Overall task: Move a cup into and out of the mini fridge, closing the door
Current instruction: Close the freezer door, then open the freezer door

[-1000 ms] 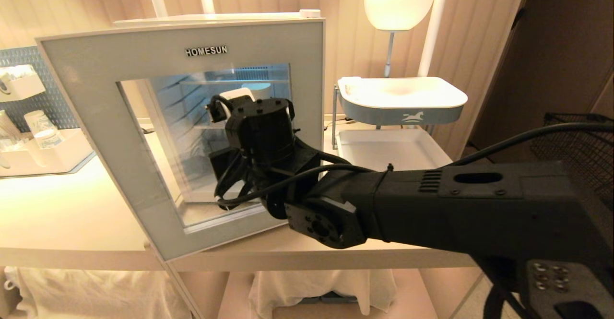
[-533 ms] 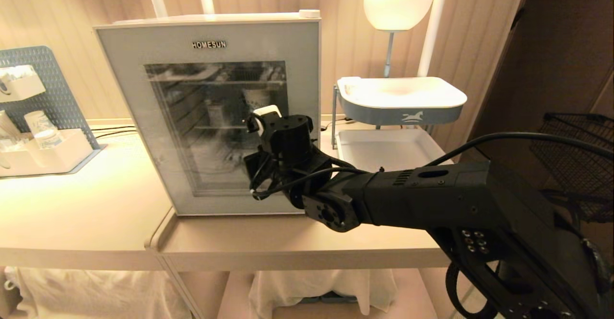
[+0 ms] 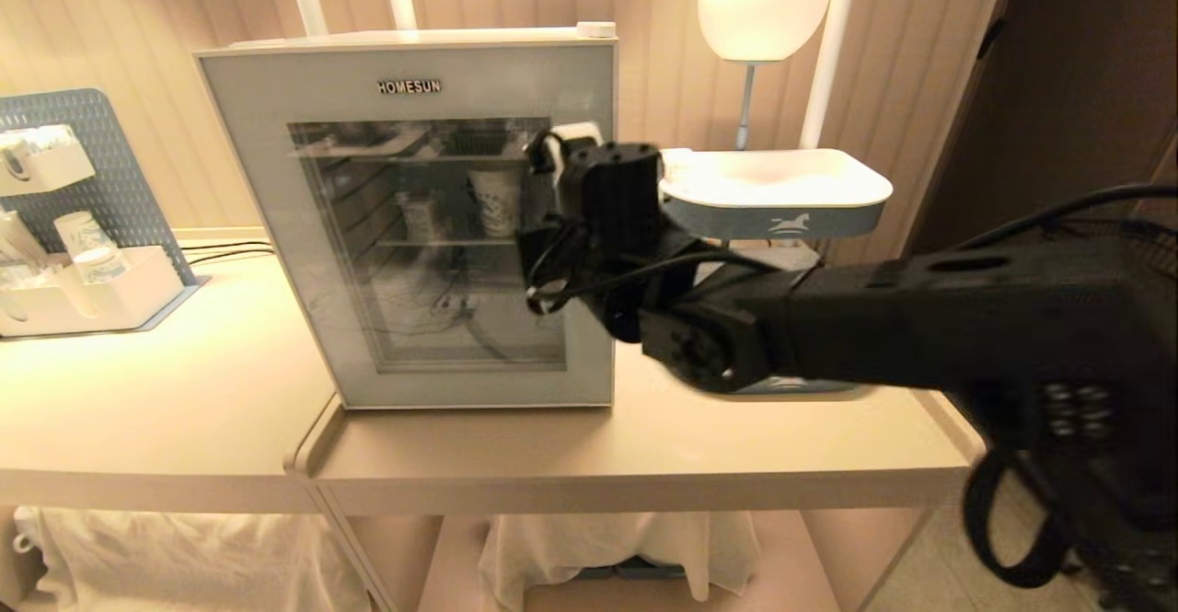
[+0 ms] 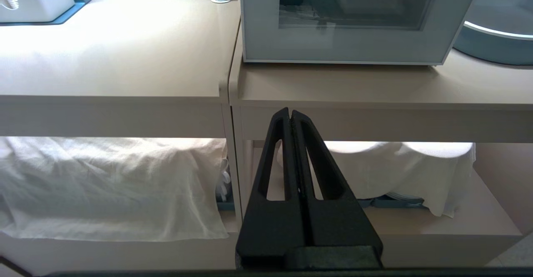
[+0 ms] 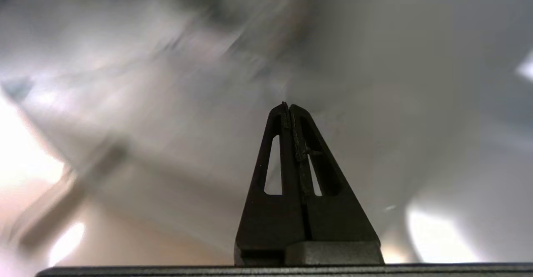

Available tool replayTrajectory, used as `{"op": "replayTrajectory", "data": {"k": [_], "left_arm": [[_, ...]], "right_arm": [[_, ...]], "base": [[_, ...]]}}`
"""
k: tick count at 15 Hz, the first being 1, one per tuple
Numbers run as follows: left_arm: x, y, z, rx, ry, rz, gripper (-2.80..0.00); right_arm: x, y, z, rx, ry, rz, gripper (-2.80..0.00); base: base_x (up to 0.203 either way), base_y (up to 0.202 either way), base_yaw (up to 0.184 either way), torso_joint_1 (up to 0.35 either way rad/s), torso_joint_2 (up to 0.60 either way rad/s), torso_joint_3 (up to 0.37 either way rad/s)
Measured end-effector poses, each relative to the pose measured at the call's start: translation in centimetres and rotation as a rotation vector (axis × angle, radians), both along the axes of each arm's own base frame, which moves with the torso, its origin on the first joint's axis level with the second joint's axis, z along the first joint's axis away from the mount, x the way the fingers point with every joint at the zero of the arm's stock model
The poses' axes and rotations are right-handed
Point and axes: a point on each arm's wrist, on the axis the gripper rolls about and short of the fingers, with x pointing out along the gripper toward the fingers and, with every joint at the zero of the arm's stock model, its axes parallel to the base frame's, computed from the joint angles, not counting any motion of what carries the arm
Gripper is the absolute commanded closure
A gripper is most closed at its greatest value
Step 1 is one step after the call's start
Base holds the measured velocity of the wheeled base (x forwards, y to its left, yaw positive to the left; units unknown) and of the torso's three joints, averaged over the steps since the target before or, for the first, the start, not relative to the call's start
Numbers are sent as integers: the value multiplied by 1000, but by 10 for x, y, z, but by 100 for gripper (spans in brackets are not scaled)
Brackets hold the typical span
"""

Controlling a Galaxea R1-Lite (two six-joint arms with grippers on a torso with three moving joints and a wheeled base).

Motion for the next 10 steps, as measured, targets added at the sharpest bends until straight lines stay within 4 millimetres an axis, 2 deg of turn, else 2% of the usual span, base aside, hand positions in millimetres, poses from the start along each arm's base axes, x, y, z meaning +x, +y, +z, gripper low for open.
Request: {"op": "replayTrajectory", "data": {"k": [1,2,3,4,6,7,9,10], "left_arm": [[0,0,0,0,-1,0,0],[0,0,0,0,-2,0,0],[0,0,0,0,-1,-2,0],[0,0,0,0,-1,0,0],[0,0,0,0,-1,-1,0],[0,0,0,0,-1,0,0],[0,0,0,0,-1,0,0],[0,0,0,0,-2,0,0]], "right_arm": [[-2,-26,27,22,-32,-70,0],[-5,-67,62,55,-79,-202,0],[-11,-107,88,75,-110,-320,0],[-29,-146,115,99,-143,-430,0],[-90,-217,164,164,-227,-619,0],[-130,-250,178,188,-260,-711,0],[-215,-306,183,218,-319,-912,0],[-256,-322,173,217,-337,-965,0]], "base": [[0,0,0,0,0,0],[0,0,0,0,0,0],[0,0,0,0,0,0],[0,0,0,11,26,-17],[0,0,0,0,0,0],[0,0,0,0,0,0],[0,0,0,0,0,0],[0,0,0,0,0,0]]}}
